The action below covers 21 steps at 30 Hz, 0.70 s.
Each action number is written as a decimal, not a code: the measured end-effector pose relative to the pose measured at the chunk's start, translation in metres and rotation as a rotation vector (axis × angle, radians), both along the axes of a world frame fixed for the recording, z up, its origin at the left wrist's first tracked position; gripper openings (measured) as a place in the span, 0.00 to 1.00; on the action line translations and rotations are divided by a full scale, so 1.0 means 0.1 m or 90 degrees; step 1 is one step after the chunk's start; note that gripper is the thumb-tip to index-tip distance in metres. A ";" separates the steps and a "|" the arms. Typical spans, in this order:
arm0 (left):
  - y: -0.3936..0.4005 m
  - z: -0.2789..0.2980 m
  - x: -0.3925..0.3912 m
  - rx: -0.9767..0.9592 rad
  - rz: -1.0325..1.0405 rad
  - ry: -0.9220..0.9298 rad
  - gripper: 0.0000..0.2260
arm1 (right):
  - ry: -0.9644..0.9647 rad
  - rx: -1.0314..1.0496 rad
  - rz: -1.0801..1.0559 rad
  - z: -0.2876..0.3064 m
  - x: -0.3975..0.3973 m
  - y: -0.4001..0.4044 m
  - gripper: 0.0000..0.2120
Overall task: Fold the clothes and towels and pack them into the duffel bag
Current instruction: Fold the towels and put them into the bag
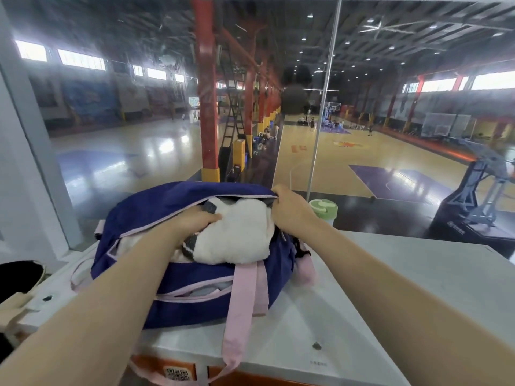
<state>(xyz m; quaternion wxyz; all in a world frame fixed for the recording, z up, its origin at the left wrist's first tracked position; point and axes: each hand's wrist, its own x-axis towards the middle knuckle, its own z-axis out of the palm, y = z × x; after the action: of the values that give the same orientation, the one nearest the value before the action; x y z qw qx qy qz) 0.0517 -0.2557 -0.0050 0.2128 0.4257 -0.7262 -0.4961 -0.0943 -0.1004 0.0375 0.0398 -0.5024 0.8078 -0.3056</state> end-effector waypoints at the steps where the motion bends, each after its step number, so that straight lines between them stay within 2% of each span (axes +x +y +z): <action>1: -0.05 0.02 0.03 -0.078 -0.019 -0.046 0.11 | 0.008 0.005 0.003 -0.03 0.01 0.01 0.12; 4: -0.08 -0.01 -0.01 -0.275 0.037 -0.108 0.12 | -0.002 -0.011 0.013 -0.12 0.07 0.01 0.13; 8: 0.10 -0.05 -0.11 -0.458 0.060 -0.227 0.24 | -0.008 -0.037 0.016 -0.24 0.10 0.11 0.21; 10: 0.22 0.02 -0.10 -0.667 0.039 -0.340 0.21 | 0.026 -0.067 0.015 -0.27 0.10 0.19 0.15; 12: 0.43 0.05 -0.10 -0.815 -0.040 -0.327 0.16 | 0.126 -0.094 0.020 -0.28 0.11 0.27 0.09; 13: 0.54 0.05 -0.09 -0.836 -0.108 -0.293 0.15 | 0.180 -0.101 0.035 -0.30 0.11 0.31 0.08; 14: 0.64 0.04 -0.06 -0.791 -0.164 -0.229 0.14 | 0.216 -0.104 0.060 -0.33 0.12 0.35 0.09; 16: 0.74 0.01 0.04 -0.611 -0.273 -0.146 0.18 | 0.217 -0.072 0.124 -0.43 0.13 0.41 0.09; 18: 0.72 -0.04 0.14 -0.573 -0.368 -0.210 0.26 | 0.184 -0.030 0.166 -0.55 0.12 0.45 0.07; 21: 0.56 -0.14 0.22 -0.638 -0.408 -0.323 0.34 | 0.168 0.024 0.137 -0.59 0.06 0.45 0.04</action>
<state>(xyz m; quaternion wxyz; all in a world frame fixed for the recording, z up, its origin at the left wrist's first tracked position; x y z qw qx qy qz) 0.0742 -0.1998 -0.0187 0.0486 0.1407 -0.9887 -0.0196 -0.0883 -0.0558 -0.0220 -0.0246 -0.6211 0.7531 -0.2156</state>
